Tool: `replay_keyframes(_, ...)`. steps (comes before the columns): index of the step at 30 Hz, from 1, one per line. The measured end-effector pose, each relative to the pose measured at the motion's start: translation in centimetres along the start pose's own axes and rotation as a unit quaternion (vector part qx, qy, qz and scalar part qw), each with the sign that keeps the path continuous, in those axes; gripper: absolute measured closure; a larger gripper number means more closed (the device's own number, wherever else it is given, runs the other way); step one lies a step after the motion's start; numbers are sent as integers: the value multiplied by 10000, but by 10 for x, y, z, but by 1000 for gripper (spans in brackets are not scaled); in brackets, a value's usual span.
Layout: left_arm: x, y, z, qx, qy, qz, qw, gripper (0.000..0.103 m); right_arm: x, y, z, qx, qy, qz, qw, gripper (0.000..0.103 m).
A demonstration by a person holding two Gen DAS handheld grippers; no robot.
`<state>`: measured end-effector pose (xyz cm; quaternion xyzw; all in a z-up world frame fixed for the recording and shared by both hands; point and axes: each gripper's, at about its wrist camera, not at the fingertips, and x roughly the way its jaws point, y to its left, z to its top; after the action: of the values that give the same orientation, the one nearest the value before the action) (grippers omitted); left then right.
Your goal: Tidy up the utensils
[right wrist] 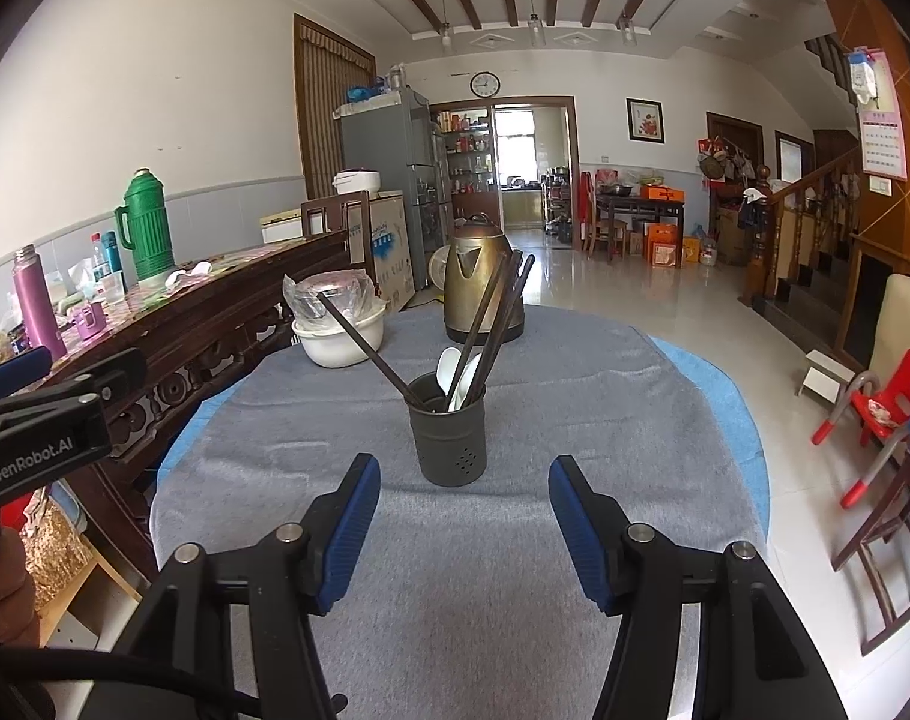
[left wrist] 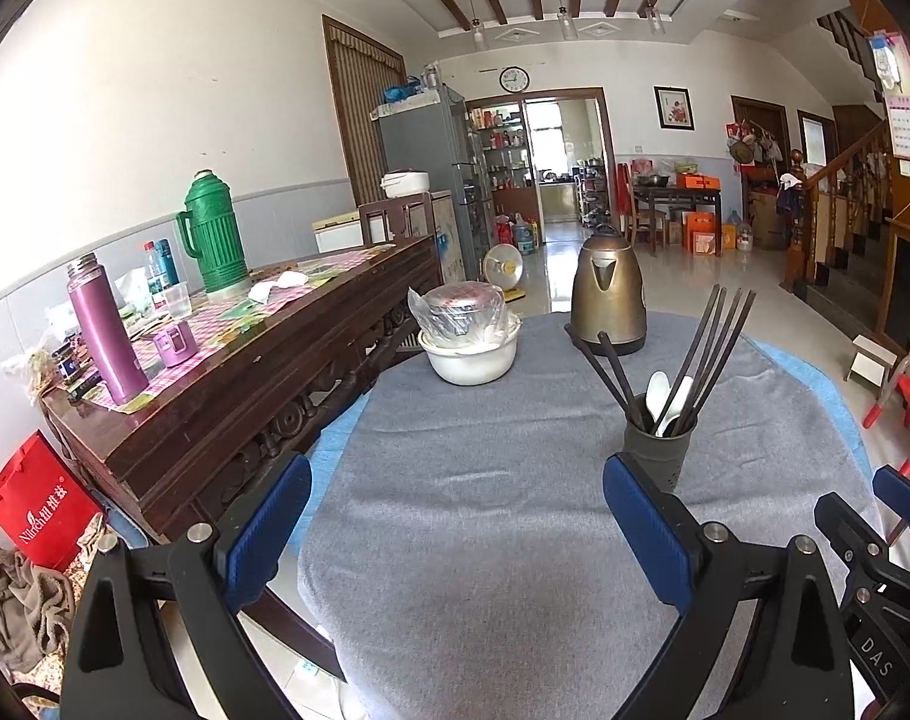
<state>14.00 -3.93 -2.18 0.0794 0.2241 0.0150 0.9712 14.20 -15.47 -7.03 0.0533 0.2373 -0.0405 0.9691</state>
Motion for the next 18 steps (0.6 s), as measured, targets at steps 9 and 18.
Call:
replay_keyframes(9, -13, 9, -7, -31, -27, 3, 10000, 5, -8, 6, -1, 175, 158, 31, 9997, 41)
replay_keyframes(18, -17, 16, -14, -8, 6, -9, 10000, 5, -6, 9, -4, 289, 287, 48, 9992, 41)
